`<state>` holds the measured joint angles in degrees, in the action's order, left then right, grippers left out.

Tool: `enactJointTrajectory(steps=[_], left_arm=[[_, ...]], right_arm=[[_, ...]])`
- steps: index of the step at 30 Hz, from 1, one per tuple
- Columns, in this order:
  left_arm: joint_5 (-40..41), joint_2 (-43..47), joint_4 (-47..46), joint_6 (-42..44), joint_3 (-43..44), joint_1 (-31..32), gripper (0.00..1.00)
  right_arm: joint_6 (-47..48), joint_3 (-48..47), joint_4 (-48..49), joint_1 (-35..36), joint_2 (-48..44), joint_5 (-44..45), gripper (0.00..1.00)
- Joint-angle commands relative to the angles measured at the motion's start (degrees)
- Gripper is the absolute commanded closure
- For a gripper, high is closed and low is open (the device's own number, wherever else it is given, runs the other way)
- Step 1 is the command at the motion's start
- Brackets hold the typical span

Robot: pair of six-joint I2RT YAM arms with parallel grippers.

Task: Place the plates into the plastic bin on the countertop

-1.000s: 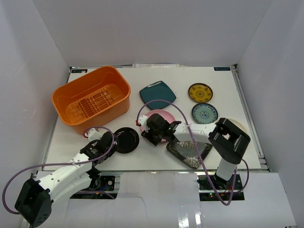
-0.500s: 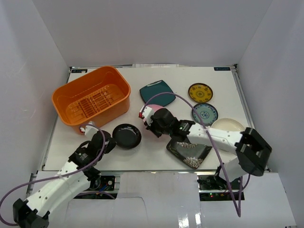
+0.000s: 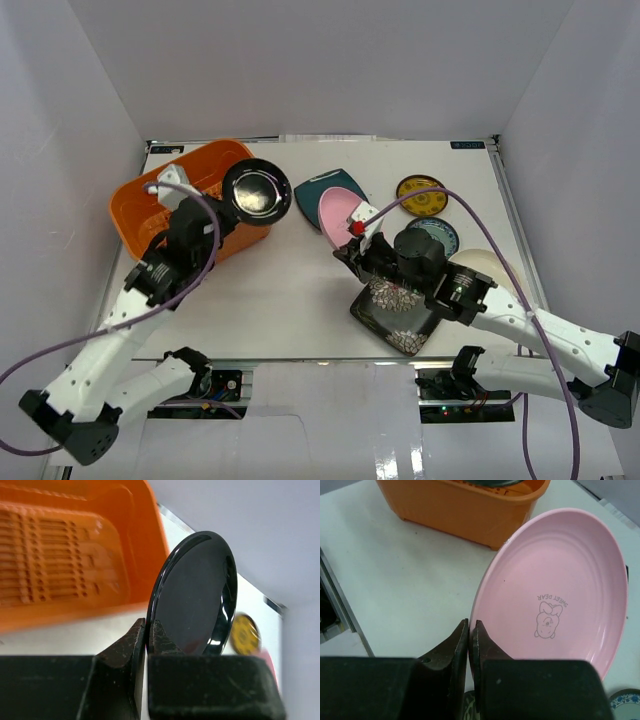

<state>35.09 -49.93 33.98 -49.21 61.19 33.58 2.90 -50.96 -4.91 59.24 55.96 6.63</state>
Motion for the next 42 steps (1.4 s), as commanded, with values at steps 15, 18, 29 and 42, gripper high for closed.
enactJointTrajectory(steps=[15,18,29,42], left_arm=[[-22.79,-26.09,-10.77,7.29,0.26,-37.97,1.0],[-20.95,-27.32,-10.33,5.36,-1.5,-39.12,1.0],[-25.5,-23.65,-14.81,3.94,-6.61,-40.35,0.4],[-19.18,0.62,-9.55,8.86,10.25,-38.96,0.05]], right_arm=[[1.93,-21.08,-3.44,2.54,15.48,-3.38,0.92],[3.34,-27.33,-4.67,2.72,21.89,-3.91,0.92],[6.59,-56.5,-8.37,2.9,44.75,-5.75,0.92],[9.41,-71.3,1.37,1.67,61.79,-10.67,0.92]])
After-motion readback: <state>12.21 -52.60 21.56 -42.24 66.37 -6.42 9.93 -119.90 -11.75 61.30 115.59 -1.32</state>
